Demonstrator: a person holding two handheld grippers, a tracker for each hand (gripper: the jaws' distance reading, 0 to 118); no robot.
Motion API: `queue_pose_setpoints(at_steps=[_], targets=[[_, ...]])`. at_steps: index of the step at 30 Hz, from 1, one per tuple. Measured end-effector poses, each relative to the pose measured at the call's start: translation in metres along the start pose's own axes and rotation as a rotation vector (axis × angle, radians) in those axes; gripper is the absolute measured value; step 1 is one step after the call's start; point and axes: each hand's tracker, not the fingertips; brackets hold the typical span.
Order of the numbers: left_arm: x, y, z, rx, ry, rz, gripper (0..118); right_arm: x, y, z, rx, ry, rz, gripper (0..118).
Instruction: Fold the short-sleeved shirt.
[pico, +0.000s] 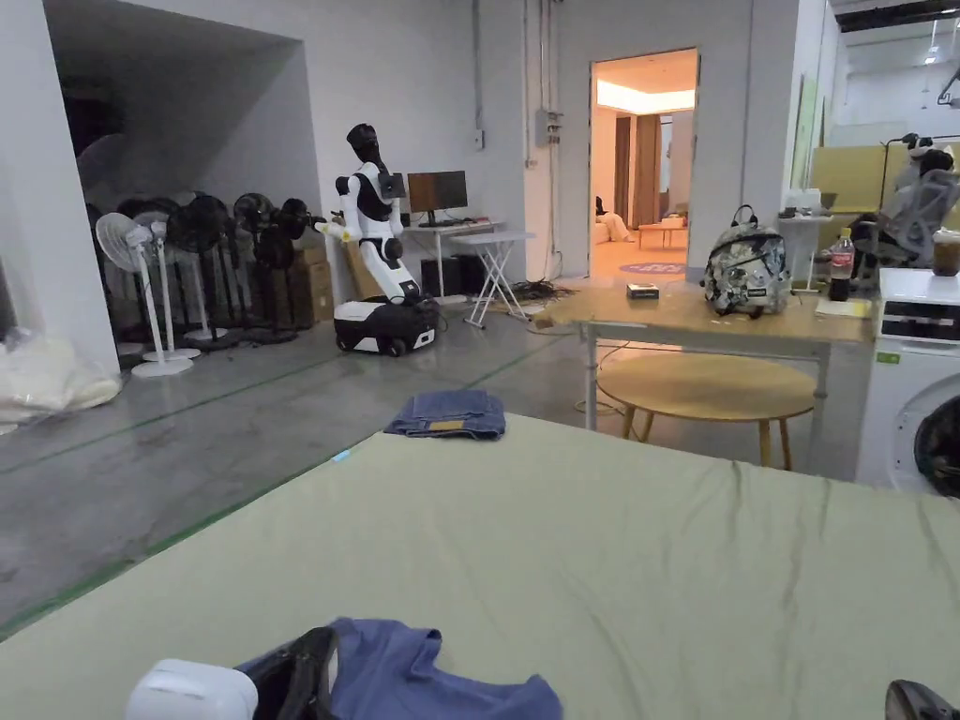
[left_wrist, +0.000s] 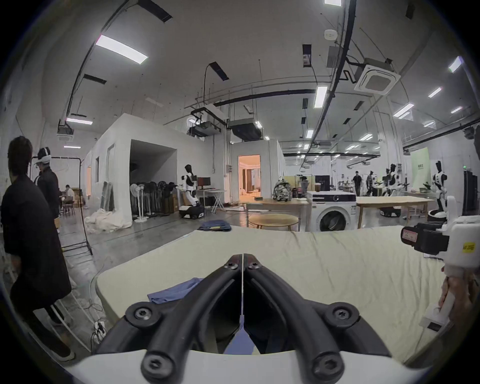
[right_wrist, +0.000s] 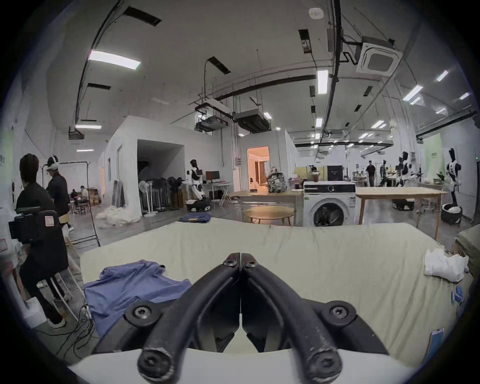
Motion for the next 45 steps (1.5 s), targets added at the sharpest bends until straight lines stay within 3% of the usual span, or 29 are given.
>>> queue_pose_setpoints(at_steps=[15,22,24,25,26,27,29,33,37,39,41,43,45], targets=[[-0.008,-0.009,0.0,-0.005,-0.015,0.039,0,-0.003,-0.004,0.004,-0.017,-0.003,0.018,0],[-0.025,-0.019,-0.026,-0.144,-0.098,0.047,0,-0.005,-0.009,0.005,-0.04,0.021,0.025,0],[-0.033,-0.029,-0.052,-0.26,-0.139,-0.008,24,-0.003,-0.014,0.008,-0.049,0.02,0.023,0],[-0.035,-0.035,-0.063,-0.295,-0.14,-0.027,46,-0.002,-0.016,0.009,-0.053,0.021,0.021,0],[-0.037,-0.044,-0.079,-0.33,-0.125,-0.034,79,0.0,-0.019,0.009,-0.06,0.024,0.014,0],[-0.041,-0.053,-0.096,-0.362,-0.139,-0.041,87,0.002,-0.023,0.01,-0.07,0.025,0.005,0],[-0.045,-0.065,-0.131,-0.446,-0.245,-0.01,88,0.007,-0.029,0.01,-0.102,0.023,-0.004,0],[-0.049,-0.116,-0.225,-0.652,-0.28,-0.07,88,0.02,-0.046,0.009,-0.166,-0.018,-0.025,0],[-0.044,-0.159,-0.302,-0.82,-0.281,-0.049,88,0.036,-0.058,0.008,-0.227,-0.057,-0.044,0],[-0.047,-0.181,-0.328,-0.891,-0.203,-0.045,88,0.043,-0.062,0.008,-0.256,-0.078,-0.05,0],[-0.049,-0.194,-0.332,-0.958,-0.183,-0.014,87,0.048,-0.065,0.011,-0.268,-0.112,-0.052,0],[-0.042,-0.187,-0.322,-0.895,-0.188,-0.085,87,0.054,-0.069,0.015,-0.272,-0.132,-0.066,0],[-0.042,-0.183,-0.316,-0.898,-0.199,-0.094,74,0.06,-0.073,0.017,-0.286,-0.139,-0.099,0]])
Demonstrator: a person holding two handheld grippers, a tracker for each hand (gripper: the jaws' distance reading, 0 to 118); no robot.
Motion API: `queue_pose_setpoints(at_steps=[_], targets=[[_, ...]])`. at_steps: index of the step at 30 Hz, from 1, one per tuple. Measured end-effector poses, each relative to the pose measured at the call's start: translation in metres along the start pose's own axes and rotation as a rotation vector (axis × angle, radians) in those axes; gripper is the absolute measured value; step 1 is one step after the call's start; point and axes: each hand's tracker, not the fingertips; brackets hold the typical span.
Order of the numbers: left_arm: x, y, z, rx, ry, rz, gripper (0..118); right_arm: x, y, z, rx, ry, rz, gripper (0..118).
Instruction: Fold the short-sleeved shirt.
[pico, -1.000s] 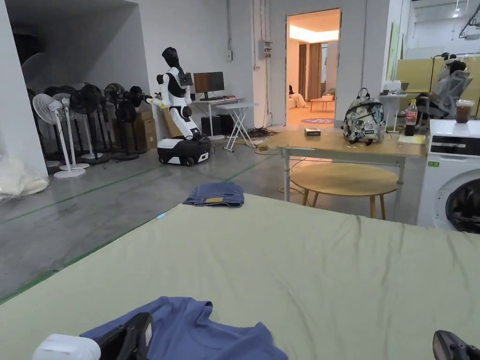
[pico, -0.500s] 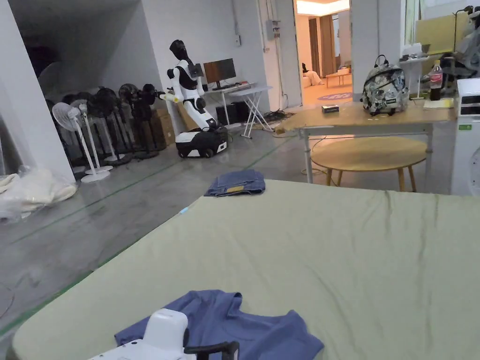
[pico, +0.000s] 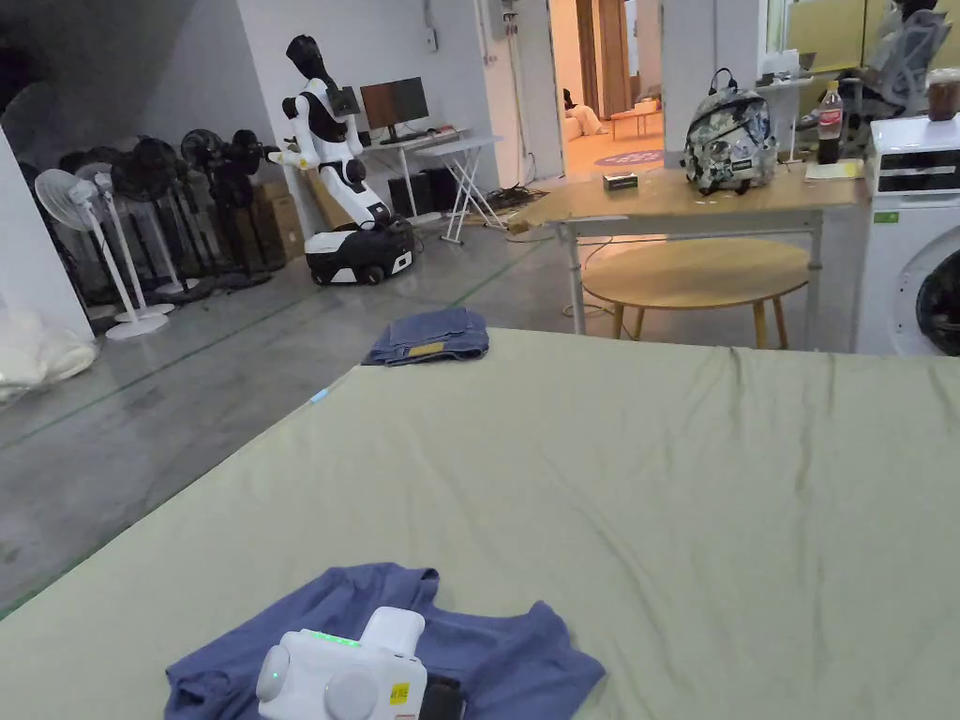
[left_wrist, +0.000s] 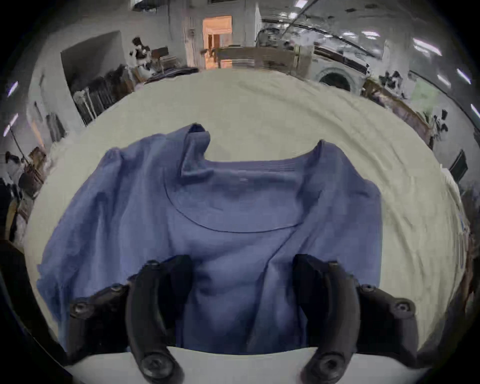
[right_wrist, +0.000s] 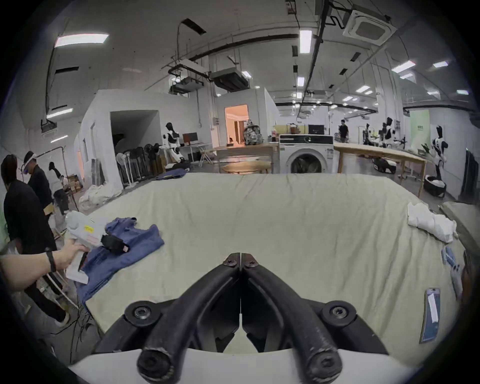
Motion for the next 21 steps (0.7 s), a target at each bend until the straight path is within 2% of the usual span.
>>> queue_pose_setpoints(at_steps=[1,3,4,6,8,9,11,12,14,17,19,21], targets=[[0.0,0.001,0.002,-0.002,-0.009,0.0,61,0.002,-0.001,0.0,-0.009,0.003,-0.01,0],[0.003,0.003,0.006,-0.003,-0.056,0.008,12,0.004,-0.003,0.004,-0.012,-0.008,-0.025,0],[0.006,0.002,0.003,-0.007,-0.007,-0.004,2,0.006,-0.004,0.009,-0.008,-0.007,-0.032,0],[0.006,0.005,0.005,-0.012,-0.011,0.027,2,0.008,-0.005,0.019,0.009,-0.003,-0.045,0],[-0.012,0.012,0.01,-0.004,-0.085,0.207,3,0.012,-0.005,0.025,0.021,-0.004,-0.074,0],[-0.024,0.017,0.024,0.064,-0.149,0.296,2,0.015,-0.006,0.026,0.023,0.0,-0.095,0],[-0.039,0.037,0.058,0.157,-0.141,0.366,3,0.021,-0.01,0.03,0.023,-0.003,-0.098,0],[-0.045,0.054,0.083,0.216,-0.096,0.335,3,0.023,-0.012,0.032,0.025,-0.013,-0.093,0],[-0.055,0.095,0.13,0.257,-0.009,0.178,3,0.03,-0.015,0.034,0.027,-0.031,-0.096,0],[-0.038,0.153,0.213,0.362,0.097,0.035,3,0.044,-0.019,0.036,0.034,-0.025,-0.191,0],[-0.033,0.189,0.249,0.46,0.087,0.01,3,0.049,-0.02,0.039,0.046,-0.037,-0.222,0],[-0.003,0.216,0.28,0.537,0.068,-0.078,2,0.054,-0.02,0.046,0.057,-0.048,-0.229,0]])
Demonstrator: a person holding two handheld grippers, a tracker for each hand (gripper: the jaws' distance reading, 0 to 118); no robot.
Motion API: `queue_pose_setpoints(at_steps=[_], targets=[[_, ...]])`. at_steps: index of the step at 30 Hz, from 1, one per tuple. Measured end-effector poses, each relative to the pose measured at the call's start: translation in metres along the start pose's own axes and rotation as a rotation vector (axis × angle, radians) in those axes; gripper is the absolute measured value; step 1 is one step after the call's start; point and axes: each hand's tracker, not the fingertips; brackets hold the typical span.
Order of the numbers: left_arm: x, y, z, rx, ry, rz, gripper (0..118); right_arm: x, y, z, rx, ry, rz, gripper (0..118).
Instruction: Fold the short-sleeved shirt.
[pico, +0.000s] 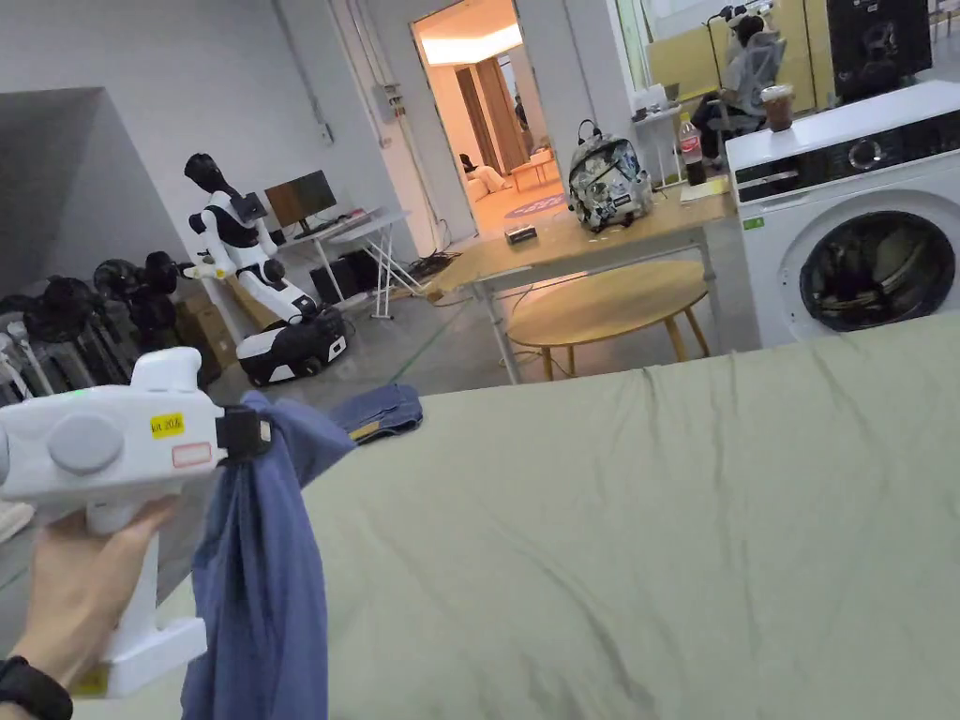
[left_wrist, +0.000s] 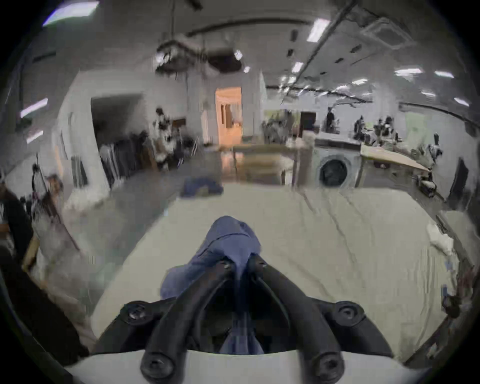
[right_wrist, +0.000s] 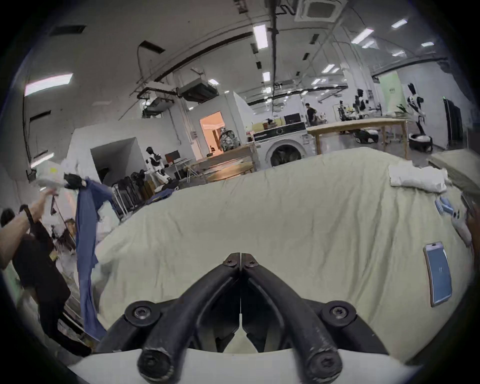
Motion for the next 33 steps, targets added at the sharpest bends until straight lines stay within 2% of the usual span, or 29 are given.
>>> queue_pose_setpoints(at_steps=[3,5,8,12,13,17,19,21,22,23,24,27,29,32,33], targets=[[0.058,0.02,-0.005,0.031,-0.052,-0.124,2,0.007,0.004,0.01,0.019,-0.034,-0.005,0],[0.105,0.007,-0.02,-0.02,-0.153,-0.179,2,0.014,0.008,0.018,0.043,-0.042,-0.039,0],[0.199,-0.059,-0.055,-0.111,-0.346,-0.188,2,0.024,0.01,0.032,0.064,-0.057,-0.063,0],[0.335,-0.184,-0.074,-0.153,-0.592,-0.106,2,0.036,0.013,0.055,0.093,-0.136,-0.021,0],[0.368,-0.207,-0.071,-0.195,-0.626,-0.11,2,0.036,0.015,0.062,0.095,-0.155,-0.02,0],[0.501,-0.302,-0.021,-0.368,-0.956,-0.081,2,0.052,0.017,0.087,0.104,-0.227,-0.033,0],[0.539,-0.323,0.004,-0.395,-1.07,-0.092,2,0.059,0.016,0.097,0.092,-0.225,-0.044,0],[0.569,-0.337,0.024,-0.412,-1.121,-0.074,4,0.063,0.011,0.107,0.083,-0.244,-0.043,0],[0.571,-0.337,0.028,-0.434,-1.138,-0.074,11,0.064,0.009,0.11,0.08,-0.262,-0.033,0],[0.572,-0.338,0.03,-0.449,-1.147,-0.047,31,0.065,0.007,0.112,0.077,-0.271,-0.03,0],[0.568,-0.336,0.032,-0.436,-1.163,0.003,41,0.066,0.005,0.113,0.071,-0.278,-0.029,0],[0.525,-0.316,0.029,-0.394,-1.197,0.124,41,0.068,0.004,0.11,0.058,-0.275,-0.034,0],[0.475,-0.292,0.036,-0.248,-1.149,0.17,41,0.067,0.005,0.105,0.053,-0.262,-0.029,0],[0.378,-0.252,0.06,-0.029,-0.954,0.097,41,0.057,0.011,0.095,0.053,-0.232,0.003,0],[0.345,-0.24,0.074,0.062,-0.839,0.065,41,0.053,0.013,0.091,0.061,-0.216,0.021,0]])
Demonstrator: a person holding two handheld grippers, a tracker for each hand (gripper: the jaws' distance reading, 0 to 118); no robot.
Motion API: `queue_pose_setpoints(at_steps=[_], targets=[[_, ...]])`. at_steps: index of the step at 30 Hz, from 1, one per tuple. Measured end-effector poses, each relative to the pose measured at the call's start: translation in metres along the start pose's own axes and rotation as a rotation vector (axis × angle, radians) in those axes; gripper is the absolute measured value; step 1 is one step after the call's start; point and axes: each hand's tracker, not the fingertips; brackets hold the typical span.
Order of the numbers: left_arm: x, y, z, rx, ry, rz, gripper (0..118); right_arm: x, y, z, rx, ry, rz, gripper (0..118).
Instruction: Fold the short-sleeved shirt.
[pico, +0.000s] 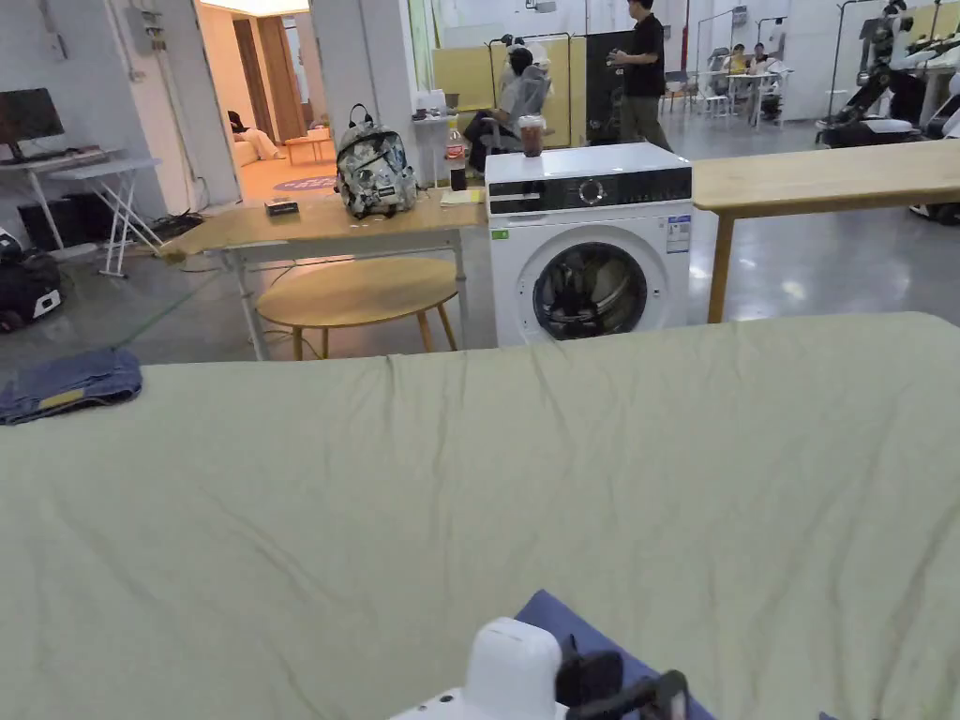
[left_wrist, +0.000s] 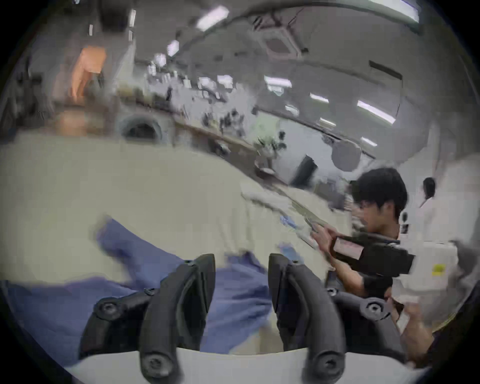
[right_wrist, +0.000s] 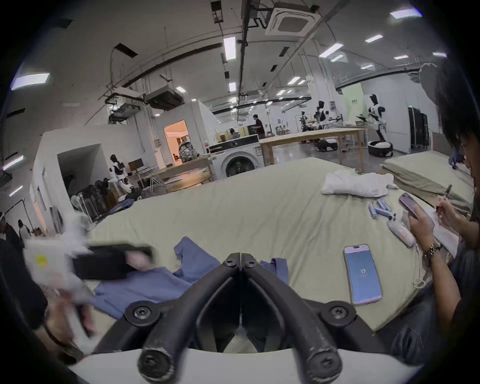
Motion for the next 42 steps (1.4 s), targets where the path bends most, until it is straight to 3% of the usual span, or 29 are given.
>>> queue_pose_setpoints(at_steps=[5,8,10,14,18,21,22,24,26,30,33,36,37,39,41,42], targets=[[-0.022,0.031,0.131,0.168,0.452,-0.16,36,-0.026,0.009,-0.011,0.022,0.072,0.086,0],[-0.025,0.026,0.184,0.173,0.614,-0.192,0,-0.042,0.012,-0.011,0.049,0.104,0.127,0],[-0.023,0.016,0.212,0.205,0.601,-0.164,0,-0.048,0.014,-0.01,0.06,0.139,0.125,0],[-0.036,0.006,0.227,0.143,0.73,-0.106,0,-0.058,0.015,-0.015,0.051,0.149,0.182,0],[-0.071,-0.001,0.218,0.124,0.652,0.049,0,-0.059,0.014,-0.019,0.032,0.159,0.205,0],[-0.118,-0.009,0.191,-0.047,0.556,0.2,0,-0.054,0.011,-0.019,0.016,0.161,0.187,0],[-0.135,-0.013,0.179,-0.037,0.511,0.22,11,-0.051,0.009,-0.019,0.009,0.16,0.173,0],[-0.169,-0.023,0.153,-0.081,0.432,0.272,52,-0.042,0.006,-0.021,-0.02,0.175,0.147,0],[-0.185,-0.022,0.119,-0.183,0.463,0.335,59,-0.035,0.001,-0.021,-0.031,0.162,0.143,0],[-0.238,-0.041,0.064,-0.392,0.593,0.284,59,-0.016,-0.008,-0.022,-0.064,0.115,0.118,0],[-0.271,-0.056,0.041,-0.474,0.604,0.399,59,-0.001,-0.014,-0.021,-0.083,0.089,0.078,0],[-0.281,-0.066,0.023,-0.531,0.595,0.387,59,0.01,-0.02,-0.021,-0.109,0.038,0.078,0],[-0.288,-0.074,0.019,-0.557,0.606,0.369,56,0.012,-0.022,-0.021,-0.119,0.014,0.103,0],[-0.283,-0.076,0.014,-0.575,0.661,0.28,31,0.015,-0.025,-0.021,-0.135,-0.017,0.125,0],[-0.277,-0.077,0.01,-0.555,0.582,0.356,0,0.017,-0.028,-0.017,-0.139,-0.023,0.118,0],[-0.275,-0.079,0.006,-0.572,0.63,0.353,0,0.021,-0.029,-0.016,-0.146,-0.031,0.105,0]])
